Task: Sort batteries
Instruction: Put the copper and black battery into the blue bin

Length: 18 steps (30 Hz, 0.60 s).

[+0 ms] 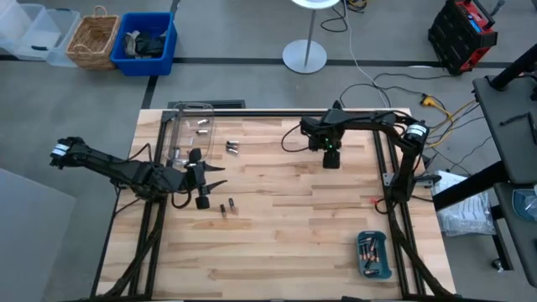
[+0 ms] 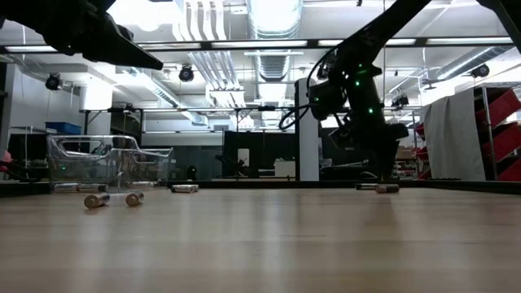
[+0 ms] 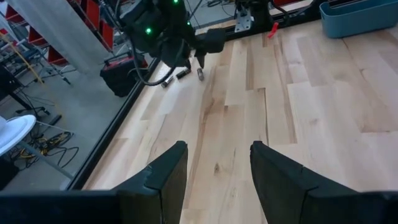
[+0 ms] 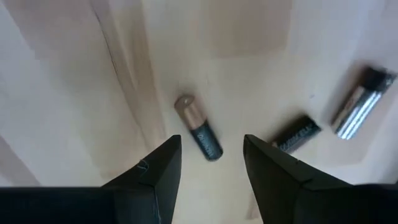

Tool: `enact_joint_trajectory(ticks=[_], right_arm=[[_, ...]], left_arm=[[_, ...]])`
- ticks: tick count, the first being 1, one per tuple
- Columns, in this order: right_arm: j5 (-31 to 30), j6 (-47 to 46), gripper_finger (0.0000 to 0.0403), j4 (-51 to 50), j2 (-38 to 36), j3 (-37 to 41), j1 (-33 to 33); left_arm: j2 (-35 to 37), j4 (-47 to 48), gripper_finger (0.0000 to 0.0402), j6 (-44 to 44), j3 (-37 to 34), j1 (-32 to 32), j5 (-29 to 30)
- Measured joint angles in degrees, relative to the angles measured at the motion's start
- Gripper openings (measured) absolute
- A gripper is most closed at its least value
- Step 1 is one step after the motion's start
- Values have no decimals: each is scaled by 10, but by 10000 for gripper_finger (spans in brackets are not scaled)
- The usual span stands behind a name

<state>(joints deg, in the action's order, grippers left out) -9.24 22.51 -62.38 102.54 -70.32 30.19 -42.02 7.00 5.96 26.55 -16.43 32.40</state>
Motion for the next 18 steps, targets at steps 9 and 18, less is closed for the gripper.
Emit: enact_joint_trajectory(ticks=[9,18], right_arm=[[-4,7,155,22,0,46,-21],[-21,5,134,70,-1,81,-43]], left_arm=[[-1,1,155,0,0,0,0],[-1,1,155,-3,0,0,0]])
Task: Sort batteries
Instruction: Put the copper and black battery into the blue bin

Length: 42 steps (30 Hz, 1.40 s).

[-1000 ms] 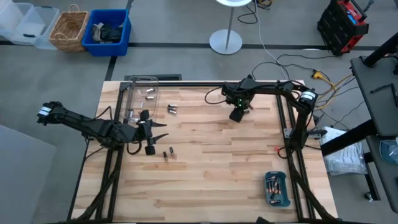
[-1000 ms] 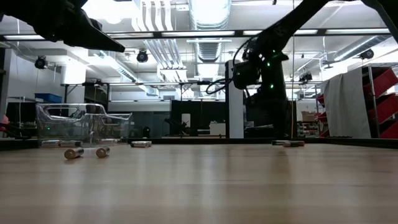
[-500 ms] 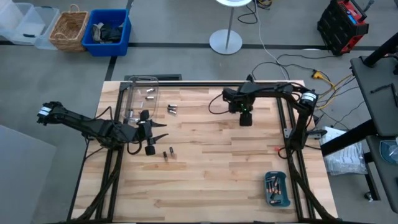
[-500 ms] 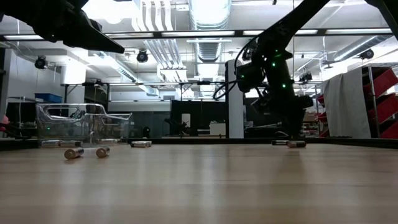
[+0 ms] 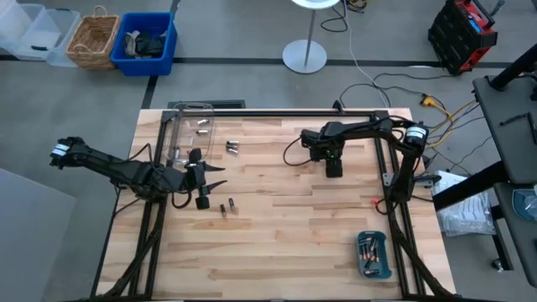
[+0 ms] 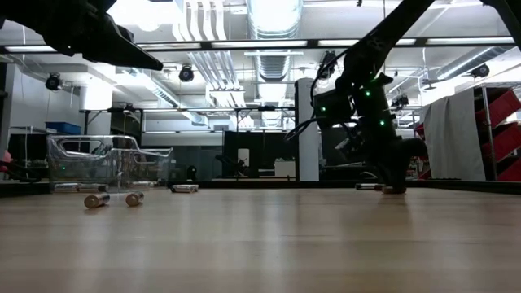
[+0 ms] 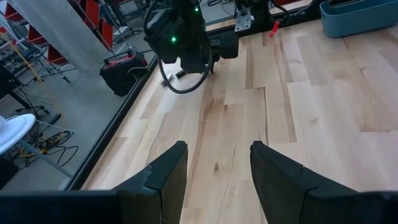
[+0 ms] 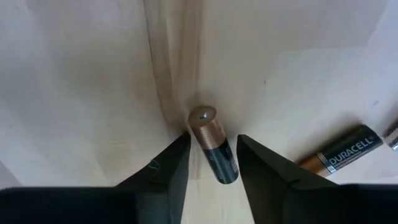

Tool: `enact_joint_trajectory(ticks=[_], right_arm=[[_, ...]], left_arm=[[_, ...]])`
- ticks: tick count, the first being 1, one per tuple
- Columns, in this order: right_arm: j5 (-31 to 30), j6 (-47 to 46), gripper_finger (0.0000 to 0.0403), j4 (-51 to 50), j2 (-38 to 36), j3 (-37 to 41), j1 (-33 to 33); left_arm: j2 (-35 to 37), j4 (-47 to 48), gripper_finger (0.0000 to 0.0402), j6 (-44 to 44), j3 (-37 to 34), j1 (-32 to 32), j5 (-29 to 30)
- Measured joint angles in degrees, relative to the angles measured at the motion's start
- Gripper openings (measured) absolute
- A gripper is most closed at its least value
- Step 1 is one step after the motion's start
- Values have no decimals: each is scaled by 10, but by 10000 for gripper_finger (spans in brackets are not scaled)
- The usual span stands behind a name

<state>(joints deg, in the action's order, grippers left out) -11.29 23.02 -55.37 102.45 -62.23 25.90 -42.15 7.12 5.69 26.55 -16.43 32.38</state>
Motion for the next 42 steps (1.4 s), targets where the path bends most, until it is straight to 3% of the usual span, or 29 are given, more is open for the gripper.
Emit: enact_joint_trajectory(ticks=[10,18,26,33,38,42], right_arm=[[5,-6,33,8,0,1,-27],[18,-39,32,21,-14,0,-34],[80,-105,32,1,-126,-1,-65],[134,-240,32,-101,-249,-1,-184],[195,-381,32,-121,-307,-1,-322],[209,-473,32,-122,-315,0,-452]], left_arm=[[0,-1,155,-2,0,0,-12],[0,-10,155,-2,0,0,-16],[0,-11,155,-2,0,0,-16],[0,-11,155,-2,0,0,-16],[0,-11,155,-2,0,0,-16],[0,-11,155,-2,0,0,-16]])
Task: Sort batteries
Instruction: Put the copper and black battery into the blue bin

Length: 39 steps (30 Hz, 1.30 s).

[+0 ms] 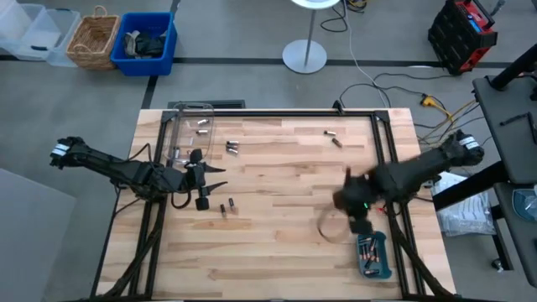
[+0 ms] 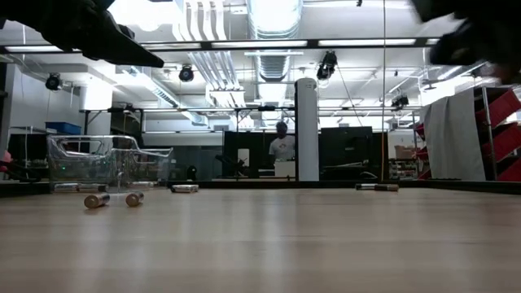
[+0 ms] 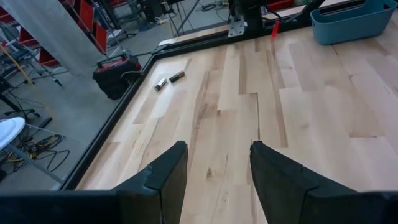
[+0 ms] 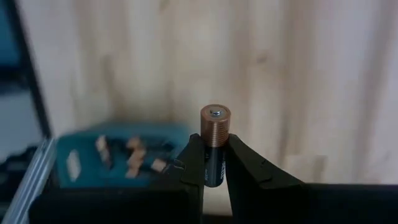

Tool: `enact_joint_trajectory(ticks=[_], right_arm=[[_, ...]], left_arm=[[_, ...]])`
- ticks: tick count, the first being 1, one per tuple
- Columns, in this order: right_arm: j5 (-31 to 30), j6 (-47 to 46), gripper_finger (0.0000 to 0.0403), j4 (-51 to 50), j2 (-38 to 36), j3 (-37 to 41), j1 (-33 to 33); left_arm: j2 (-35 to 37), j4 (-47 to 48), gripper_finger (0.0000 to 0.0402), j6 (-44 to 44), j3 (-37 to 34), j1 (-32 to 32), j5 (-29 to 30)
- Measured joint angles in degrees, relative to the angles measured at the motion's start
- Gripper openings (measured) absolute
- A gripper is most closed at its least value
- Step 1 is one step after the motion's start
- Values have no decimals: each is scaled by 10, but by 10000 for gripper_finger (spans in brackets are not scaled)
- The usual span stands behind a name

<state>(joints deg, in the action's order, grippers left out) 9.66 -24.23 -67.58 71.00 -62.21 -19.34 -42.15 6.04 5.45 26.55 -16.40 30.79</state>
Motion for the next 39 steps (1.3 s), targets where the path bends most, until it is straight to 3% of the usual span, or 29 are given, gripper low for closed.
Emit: enact_joint_trajectory(ticks=[6,11,16,27,36,39], right_arm=[[41,-112,32,-19,13,2,-163],[83,-200,32,-20,20,4,-220],[83,-209,34,-8,34,6,-228],[88,-177,84,-9,108,13,-228],[86,-142,61,-9,106,-2,-219],[37,-122,49,-10,101,-23,-198]], left_arm=[[0,0,155,-2,0,0,0],[0,0,155,-2,0,0,1],[0,-1,155,-2,0,0,1],[0,0,155,-2,0,0,2],[0,0,155,-8,0,0,2],[0,0,155,-40,0,0,2]])
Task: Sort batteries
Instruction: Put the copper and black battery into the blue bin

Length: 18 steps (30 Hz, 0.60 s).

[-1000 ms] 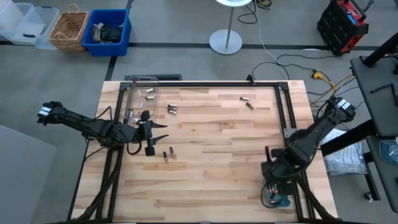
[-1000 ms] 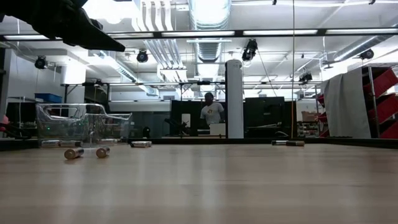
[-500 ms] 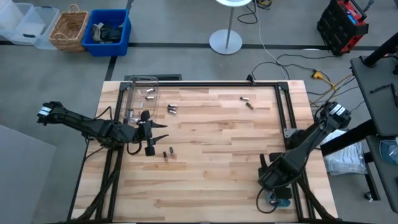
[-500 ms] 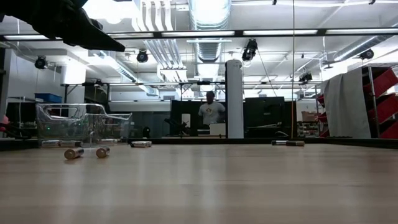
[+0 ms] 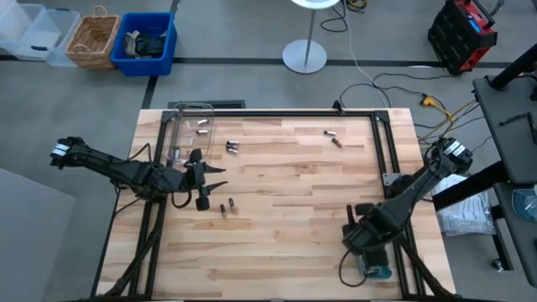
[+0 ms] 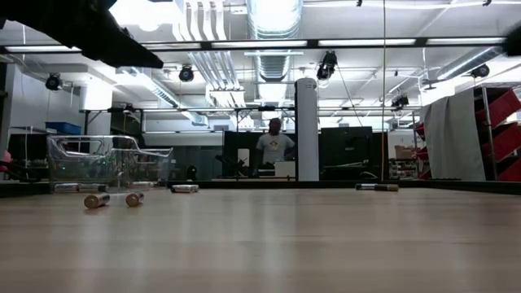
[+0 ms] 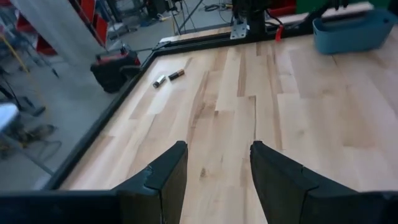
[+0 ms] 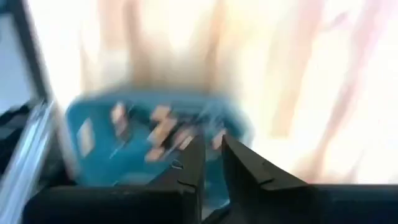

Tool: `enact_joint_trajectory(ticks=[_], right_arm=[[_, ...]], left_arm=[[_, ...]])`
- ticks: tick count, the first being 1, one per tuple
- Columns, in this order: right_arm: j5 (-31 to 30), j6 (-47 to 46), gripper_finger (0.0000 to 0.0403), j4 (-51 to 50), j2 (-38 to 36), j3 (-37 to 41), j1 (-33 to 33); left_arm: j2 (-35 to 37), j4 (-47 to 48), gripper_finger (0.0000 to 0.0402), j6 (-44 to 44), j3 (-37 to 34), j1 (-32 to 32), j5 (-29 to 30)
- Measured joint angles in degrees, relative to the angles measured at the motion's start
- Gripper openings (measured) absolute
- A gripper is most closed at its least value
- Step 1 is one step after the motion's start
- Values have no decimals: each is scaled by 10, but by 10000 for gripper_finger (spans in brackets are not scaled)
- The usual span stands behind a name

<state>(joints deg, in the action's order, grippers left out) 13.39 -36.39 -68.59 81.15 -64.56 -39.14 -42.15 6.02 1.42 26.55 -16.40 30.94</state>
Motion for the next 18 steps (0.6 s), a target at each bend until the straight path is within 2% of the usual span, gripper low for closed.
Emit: enact_joint_trajectory(ticks=[4,8,13,18], right_arm=[[-126,62,35,2,-1,-30,31],[-232,136,27,6,-1,-42,66],[-382,140,28,10,-1,-42,114],[-461,147,27,22,-1,-41,158]], left_arm=[[0,5,155,-75,0,0,-1],[0,51,155,-179,14,0,-16],[0,129,155,-352,29,-1,-66],[-8,190,155,-522,26,-16,-101]])
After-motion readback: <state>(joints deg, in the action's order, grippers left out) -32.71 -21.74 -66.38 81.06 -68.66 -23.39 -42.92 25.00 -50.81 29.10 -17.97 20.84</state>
